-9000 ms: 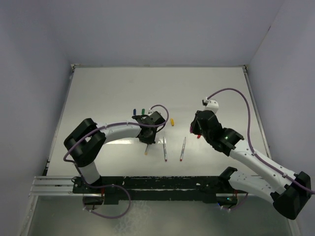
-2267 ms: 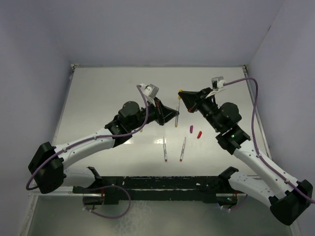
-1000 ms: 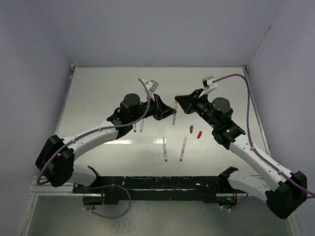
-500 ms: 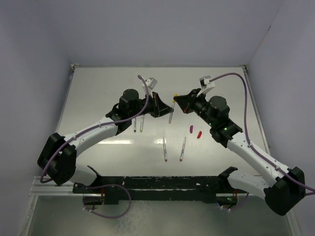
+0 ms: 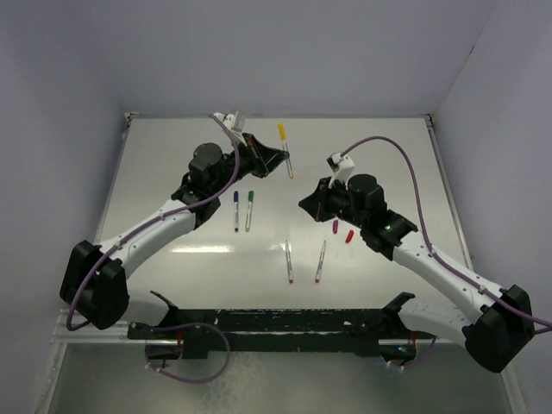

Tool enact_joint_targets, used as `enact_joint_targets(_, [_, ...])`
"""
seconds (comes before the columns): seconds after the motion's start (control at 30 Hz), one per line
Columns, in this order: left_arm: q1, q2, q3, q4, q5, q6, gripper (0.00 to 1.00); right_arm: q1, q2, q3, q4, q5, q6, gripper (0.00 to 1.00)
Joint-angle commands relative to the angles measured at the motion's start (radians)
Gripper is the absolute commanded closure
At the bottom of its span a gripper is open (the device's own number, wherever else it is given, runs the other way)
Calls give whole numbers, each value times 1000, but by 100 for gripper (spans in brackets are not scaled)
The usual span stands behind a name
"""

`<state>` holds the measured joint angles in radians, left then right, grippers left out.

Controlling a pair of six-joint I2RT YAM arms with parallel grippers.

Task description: Insert the pens into the pen caps

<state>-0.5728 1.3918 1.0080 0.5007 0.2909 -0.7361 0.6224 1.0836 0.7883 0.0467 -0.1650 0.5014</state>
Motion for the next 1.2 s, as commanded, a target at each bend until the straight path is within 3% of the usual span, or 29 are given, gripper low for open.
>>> enact_joint_targets(0.0, [1,-48,7,-224,-88,77,100,-1,-33,83,-12,92,-40,100])
enact_joint_targets(0.2, [4,41,120,-607,-260,187,100,-1,-71,91,-102,233,-51,100])
enact_joint_targets(0.43, [4,259,258,-857,-303,241,100,-1,-125,92,-180,324,-52,100])
enact_joint_targets(0.63, [4,392,319,-949,-352,245,100,-2,-144,82,-181,321,-52,99])
enact_joint_targets(1.17, [4,542,354,-966,-311,198,97,-2,-88,62,-176,275,-48,98])
